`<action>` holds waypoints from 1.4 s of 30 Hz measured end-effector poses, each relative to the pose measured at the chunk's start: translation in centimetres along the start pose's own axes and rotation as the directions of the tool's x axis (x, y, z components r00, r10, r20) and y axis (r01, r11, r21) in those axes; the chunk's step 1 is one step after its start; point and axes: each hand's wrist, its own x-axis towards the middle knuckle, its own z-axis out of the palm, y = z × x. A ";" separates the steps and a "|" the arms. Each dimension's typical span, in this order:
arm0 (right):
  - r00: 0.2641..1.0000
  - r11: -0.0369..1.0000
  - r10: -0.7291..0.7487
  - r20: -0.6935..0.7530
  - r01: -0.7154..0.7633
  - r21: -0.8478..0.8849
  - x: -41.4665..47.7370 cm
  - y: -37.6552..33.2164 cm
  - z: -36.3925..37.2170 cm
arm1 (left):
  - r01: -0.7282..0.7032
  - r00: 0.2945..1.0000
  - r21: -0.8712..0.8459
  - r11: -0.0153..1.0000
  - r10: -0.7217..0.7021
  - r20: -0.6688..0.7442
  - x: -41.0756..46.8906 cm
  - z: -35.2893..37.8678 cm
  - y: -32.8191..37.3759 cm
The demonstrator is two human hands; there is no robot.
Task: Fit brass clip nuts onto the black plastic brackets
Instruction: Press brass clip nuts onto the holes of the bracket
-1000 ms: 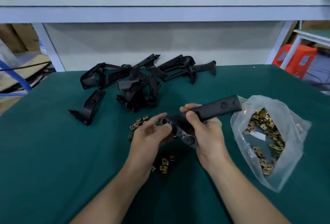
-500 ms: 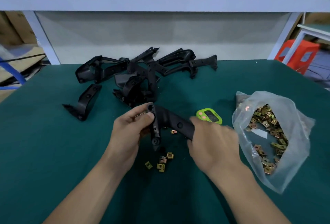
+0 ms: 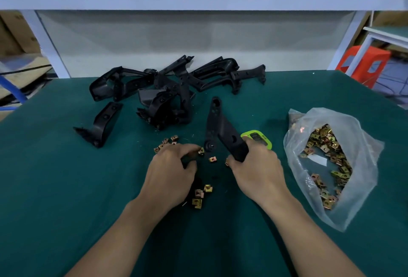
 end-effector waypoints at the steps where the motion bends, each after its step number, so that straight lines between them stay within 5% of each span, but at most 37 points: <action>1: 1.000 0.999 -0.012 0.029 0.013 -0.034 0.0 0.0 0.2 | 0.005 1.000 -0.025 1.000 -0.005 -0.003 -0.1 -0.2 0.0; 5: 0.998 0.994 -0.032 0.061 0.039 -0.104 -0.1 -0.1 0.7 | -0.003 1.000 -0.045 0.999 0.003 0.006 -0.4 -0.6 -0.3; 11: 0.996 0.986 0.057 0.064 -0.066 0.154 0.0 -0.4 0.2 | -0.099 0.992 -0.080 0.992 0.105 0.073 -0.9 -0.5 1.0; 15: 0.974 0.788 0.037 0.226 -0.167 0.592 -0.4 -1.5 0.6 | -0.129 0.983 -0.188 0.974 0.151 0.105 -1.4 0.0 1.3; 19: 0.950 0.629 0.028 0.310 -0.258 0.733 -0.6 -1.6 0.8 | -0.170 0.982 -0.307 0.937 0.186 0.026 -1.5 0.0 1.5; 24: 0.933 0.564 0.047 0.358 -0.320 0.761 -0.3 -1.3 0.4 | -0.089 0.983 -0.523 0.847 0.159 0.091 -1.2 -0.1 1.6; 30: 0.959 0.577 0.068 0.274 -0.262 0.773 -0.3 -1.2 0.4 | -0.013 0.998 -0.508 0.861 0.044 0.048 -0.7 0.3 1.4; 42: 0.922 0.599 -0.030 0.387 -0.293 0.745 -0.7 -1.9 0.1 | -0.039 0.999 -0.469 0.882 0.038 -0.012 -1.3 -0.2 2.3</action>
